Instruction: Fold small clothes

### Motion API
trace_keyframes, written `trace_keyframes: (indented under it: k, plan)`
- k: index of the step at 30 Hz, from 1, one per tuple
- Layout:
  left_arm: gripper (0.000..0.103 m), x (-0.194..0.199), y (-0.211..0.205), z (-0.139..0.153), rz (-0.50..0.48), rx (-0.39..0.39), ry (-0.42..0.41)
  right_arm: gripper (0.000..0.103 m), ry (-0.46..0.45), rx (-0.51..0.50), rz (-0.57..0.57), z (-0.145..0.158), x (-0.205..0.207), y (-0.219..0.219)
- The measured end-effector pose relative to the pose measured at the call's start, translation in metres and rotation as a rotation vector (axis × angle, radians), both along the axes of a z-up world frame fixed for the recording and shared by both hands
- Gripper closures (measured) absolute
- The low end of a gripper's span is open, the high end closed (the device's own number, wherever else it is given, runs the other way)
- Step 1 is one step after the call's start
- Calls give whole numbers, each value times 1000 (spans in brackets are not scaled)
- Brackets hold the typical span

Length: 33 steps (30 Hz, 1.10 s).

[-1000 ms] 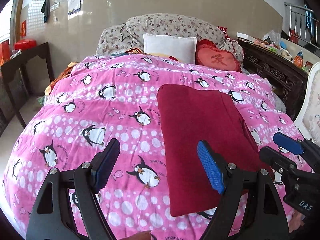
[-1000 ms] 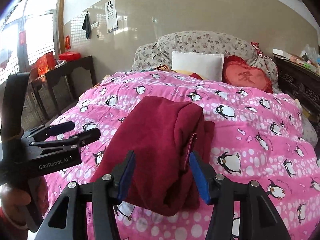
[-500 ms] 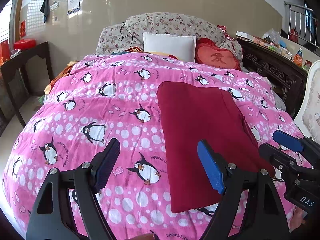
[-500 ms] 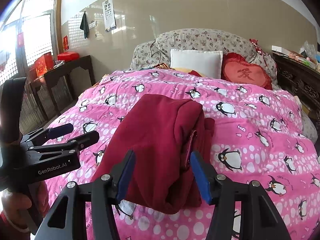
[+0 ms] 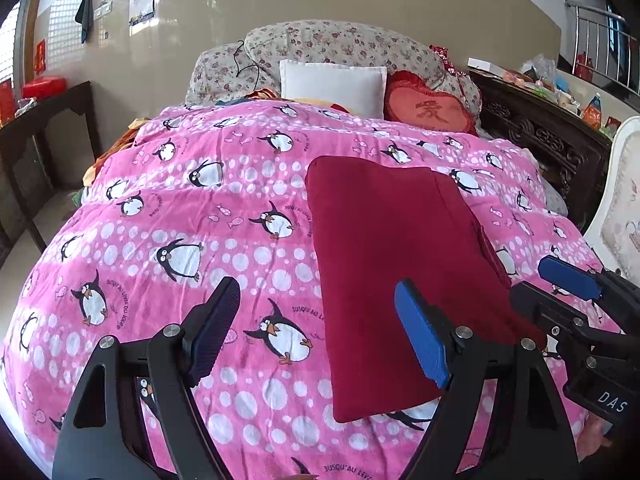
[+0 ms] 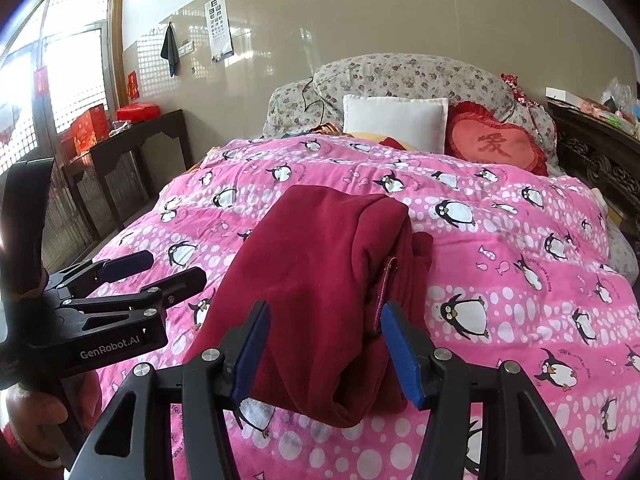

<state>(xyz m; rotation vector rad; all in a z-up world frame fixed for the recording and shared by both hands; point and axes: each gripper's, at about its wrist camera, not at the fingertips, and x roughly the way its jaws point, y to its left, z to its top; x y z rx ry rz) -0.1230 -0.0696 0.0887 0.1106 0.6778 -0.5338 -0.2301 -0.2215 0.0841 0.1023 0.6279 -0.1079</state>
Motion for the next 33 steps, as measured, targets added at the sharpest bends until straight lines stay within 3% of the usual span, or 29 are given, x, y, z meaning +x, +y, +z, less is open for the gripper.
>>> trace_keyframes:
  k: [25, 33]
  plan:
    - [23, 1, 1, -2, -8, -2, 5, 47, 17, 15, 4, -4, 5, -2]
    - [23, 12, 18, -2, -15, -31, 13, 47, 28, 38, -1, -7, 4, -12]
